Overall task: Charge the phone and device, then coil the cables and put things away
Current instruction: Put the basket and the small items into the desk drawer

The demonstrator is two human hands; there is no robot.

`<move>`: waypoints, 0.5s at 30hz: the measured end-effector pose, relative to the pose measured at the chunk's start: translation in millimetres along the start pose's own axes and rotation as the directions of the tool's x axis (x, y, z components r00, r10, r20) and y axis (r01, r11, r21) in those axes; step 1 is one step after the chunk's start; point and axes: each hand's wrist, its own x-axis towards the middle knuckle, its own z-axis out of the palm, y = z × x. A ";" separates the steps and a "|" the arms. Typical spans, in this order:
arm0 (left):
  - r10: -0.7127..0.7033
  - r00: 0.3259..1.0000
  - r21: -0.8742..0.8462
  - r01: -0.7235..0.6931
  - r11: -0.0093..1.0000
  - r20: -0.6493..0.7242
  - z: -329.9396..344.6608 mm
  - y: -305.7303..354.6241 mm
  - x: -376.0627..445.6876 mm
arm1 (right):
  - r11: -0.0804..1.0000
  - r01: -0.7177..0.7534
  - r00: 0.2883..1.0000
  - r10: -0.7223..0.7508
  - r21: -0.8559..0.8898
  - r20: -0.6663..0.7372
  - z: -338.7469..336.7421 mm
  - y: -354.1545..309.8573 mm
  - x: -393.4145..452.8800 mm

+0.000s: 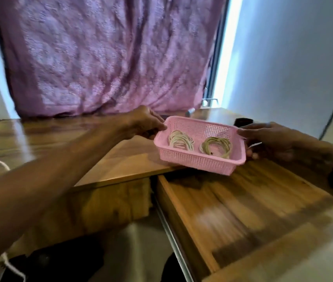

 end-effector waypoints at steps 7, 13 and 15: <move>0.182 0.953 0.487 -0.281 0.827 0.241 81.9 40.1 -8.9 | 0.975 -0.149 0.987 0.156 -0.163 0.033 -57.5 42.2 -66.4; 0.262 0.879 0.676 -0.474 0.564 0.398 116.3 23.0 -5.8 | 0.871 -0.068 0.949 0.207 -0.487 0.236 -52.0 68.1 -87.5; 0.290 0.850 0.708 -0.527 0.469 0.441 123.5 18.3 -9.1 | 0.831 -0.061 0.930 0.248 -0.554 0.271 -44.9 76.9 -85.8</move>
